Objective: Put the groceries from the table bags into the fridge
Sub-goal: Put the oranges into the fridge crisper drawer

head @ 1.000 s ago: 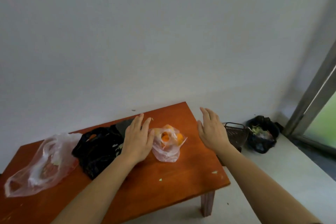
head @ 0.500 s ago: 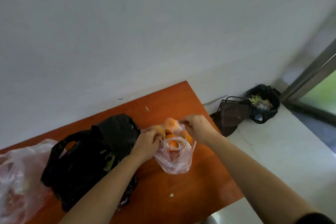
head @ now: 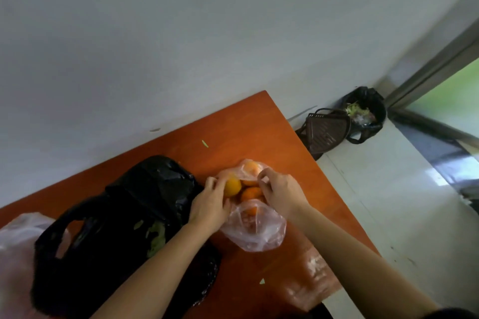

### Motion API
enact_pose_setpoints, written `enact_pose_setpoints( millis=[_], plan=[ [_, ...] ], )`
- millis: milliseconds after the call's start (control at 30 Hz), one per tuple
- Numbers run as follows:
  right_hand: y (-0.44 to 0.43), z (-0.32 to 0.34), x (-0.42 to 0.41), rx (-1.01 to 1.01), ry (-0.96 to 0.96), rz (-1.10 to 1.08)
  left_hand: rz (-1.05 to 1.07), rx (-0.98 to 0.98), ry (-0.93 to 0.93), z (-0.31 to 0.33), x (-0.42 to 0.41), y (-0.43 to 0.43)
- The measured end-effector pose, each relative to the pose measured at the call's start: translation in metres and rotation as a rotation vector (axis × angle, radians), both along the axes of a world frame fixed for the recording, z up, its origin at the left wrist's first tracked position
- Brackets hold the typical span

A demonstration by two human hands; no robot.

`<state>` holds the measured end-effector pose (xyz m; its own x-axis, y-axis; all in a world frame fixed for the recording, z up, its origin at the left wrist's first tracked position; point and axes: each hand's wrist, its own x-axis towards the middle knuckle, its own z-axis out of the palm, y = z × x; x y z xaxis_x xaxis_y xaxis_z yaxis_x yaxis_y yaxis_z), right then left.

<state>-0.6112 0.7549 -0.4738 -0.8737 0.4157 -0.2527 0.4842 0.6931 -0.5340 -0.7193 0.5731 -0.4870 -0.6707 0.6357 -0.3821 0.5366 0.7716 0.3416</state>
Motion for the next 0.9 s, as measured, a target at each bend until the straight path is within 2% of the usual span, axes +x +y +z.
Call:
enact_pose_setpoints(
  millis=[67, 167, 300, 500, 600, 734, 900],
  plan=[
    [0.007, -0.003, -0.006, -0.086, 0.019, -0.099, -0.018, -0.03, 0.028, -0.005, -0.004, 0.007],
    [0.01, -0.007, -0.009, -0.131, -0.09, 0.055, -0.002, -0.077, 0.04, -0.013, -0.011, 0.02],
    [0.005, -0.021, -0.01, 0.069, -0.296, 0.278, 0.015, -0.081, 0.02, -0.025, -0.019, 0.032],
    [0.002, -0.026, -0.01, 0.265, -0.281, 0.371, -0.018, 0.003, -0.008, -0.036, -0.021, 0.029],
    [-0.002, -0.028, -0.005, 0.302, -0.292, 0.395, 0.043, 0.082, -0.066, -0.035, -0.02, 0.026],
    [-0.001, -0.024, 0.001, 0.205, -0.254, 0.365, 0.228, 0.163, -0.094, -0.025, -0.01, 0.016],
    [0.013, -0.003, 0.016, -0.103, -0.006, 0.182, 0.351, 0.322, -0.089, 0.005, 0.005, 0.001]
  ],
)
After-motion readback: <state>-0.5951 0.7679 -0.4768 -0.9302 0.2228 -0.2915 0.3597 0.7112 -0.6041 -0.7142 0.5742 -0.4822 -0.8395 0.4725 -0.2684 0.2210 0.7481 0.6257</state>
